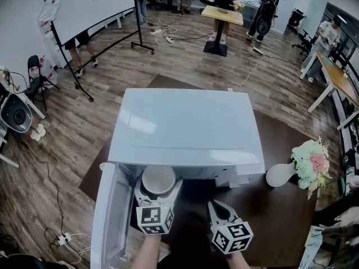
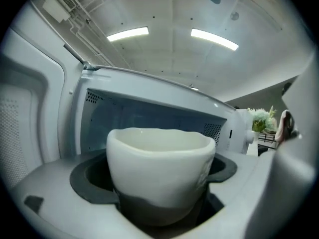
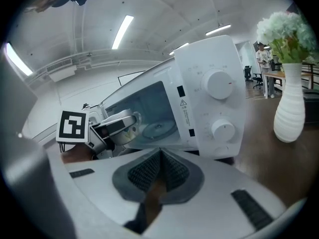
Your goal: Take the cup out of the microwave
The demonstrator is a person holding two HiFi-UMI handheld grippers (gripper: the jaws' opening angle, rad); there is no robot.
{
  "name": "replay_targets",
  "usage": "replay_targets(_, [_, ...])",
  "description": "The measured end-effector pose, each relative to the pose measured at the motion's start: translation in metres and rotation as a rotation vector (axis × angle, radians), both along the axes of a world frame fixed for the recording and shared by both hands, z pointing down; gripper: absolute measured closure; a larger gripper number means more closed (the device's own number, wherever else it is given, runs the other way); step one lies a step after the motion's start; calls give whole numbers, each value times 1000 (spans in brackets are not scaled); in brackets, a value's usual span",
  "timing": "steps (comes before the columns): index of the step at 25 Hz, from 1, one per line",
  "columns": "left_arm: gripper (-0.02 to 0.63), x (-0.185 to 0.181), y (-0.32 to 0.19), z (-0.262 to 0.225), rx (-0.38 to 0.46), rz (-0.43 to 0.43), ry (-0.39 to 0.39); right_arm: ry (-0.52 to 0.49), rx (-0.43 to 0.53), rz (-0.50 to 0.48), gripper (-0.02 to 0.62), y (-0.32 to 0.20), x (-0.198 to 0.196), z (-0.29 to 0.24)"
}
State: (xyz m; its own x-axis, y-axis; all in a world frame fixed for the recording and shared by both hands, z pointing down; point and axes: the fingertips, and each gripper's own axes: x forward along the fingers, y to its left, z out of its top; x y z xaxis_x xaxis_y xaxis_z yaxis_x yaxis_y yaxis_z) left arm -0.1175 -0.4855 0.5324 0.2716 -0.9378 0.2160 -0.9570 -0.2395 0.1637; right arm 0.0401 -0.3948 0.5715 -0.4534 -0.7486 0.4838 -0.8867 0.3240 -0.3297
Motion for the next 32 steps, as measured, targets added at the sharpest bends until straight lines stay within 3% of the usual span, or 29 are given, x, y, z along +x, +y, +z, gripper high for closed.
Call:
replay_targets(15, [94, 19, 73, -27, 22, 65, 12, -14, 47, 52, 601, 49, 20, -29])
replay_targets(20, [94, 18, 93, -36, 15, 68, 55, -16, 62, 53, 600, 60, 23, -38])
replay_targets(32, [94, 2, 151, -65, 44, 69, 23, 41, 187, 45, 601, 88, 32, -80])
